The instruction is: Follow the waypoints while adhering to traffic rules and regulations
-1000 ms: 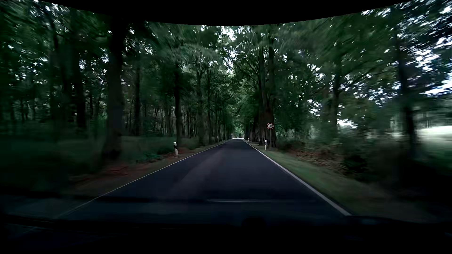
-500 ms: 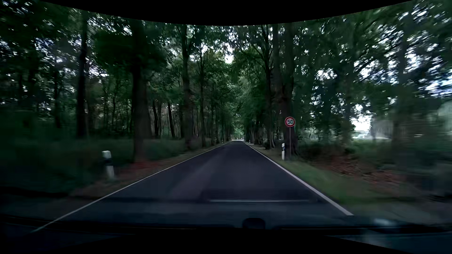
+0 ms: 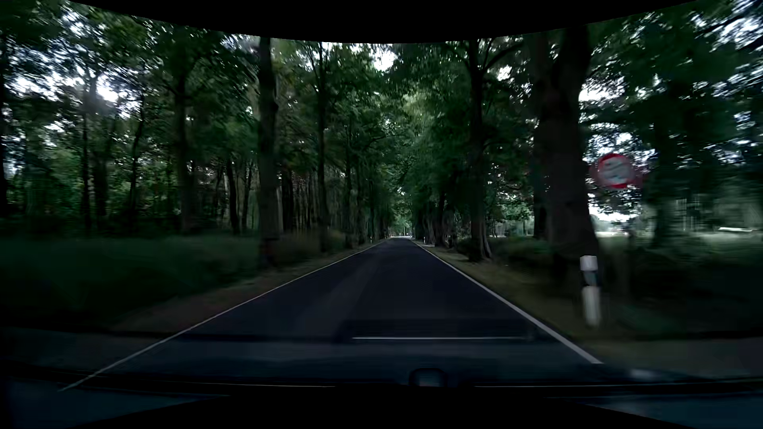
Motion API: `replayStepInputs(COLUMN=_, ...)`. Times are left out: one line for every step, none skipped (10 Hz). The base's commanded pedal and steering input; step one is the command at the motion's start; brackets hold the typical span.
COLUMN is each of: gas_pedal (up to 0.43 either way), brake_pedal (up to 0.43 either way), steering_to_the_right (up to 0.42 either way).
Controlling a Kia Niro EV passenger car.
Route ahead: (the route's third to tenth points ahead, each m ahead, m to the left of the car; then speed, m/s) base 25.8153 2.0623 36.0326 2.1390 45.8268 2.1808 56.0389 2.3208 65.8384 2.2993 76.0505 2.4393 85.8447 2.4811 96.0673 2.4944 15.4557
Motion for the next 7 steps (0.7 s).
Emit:
replayStepInputs(gas_pedal=0.000, brake_pedal=0.110, steering_to_the_right=0.000)
replayStepInputs(gas_pedal=0.000, brake_pedal=0.122, steering_to_the_right=0.001)
replayStepInputs(gas_pedal=0.000, brake_pedal=0.128, steering_to_the_right=-0.001)
replayStepInputs(gas_pedal=0.000, brake_pedal=0.140, steering_to_the_right=-0.001)
replayStepInputs(gas_pedal=0.000, brake_pedal=0.146, steering_to_the_right=-0.001)
replayStepInputs(gas_pedal=0.000, brake_pedal=0.159, steering_to_the_right=-0.001)
replayStepInputs(gas_pedal=0.000, brake_pedal=0.165, steering_to_the_right=-0.001)
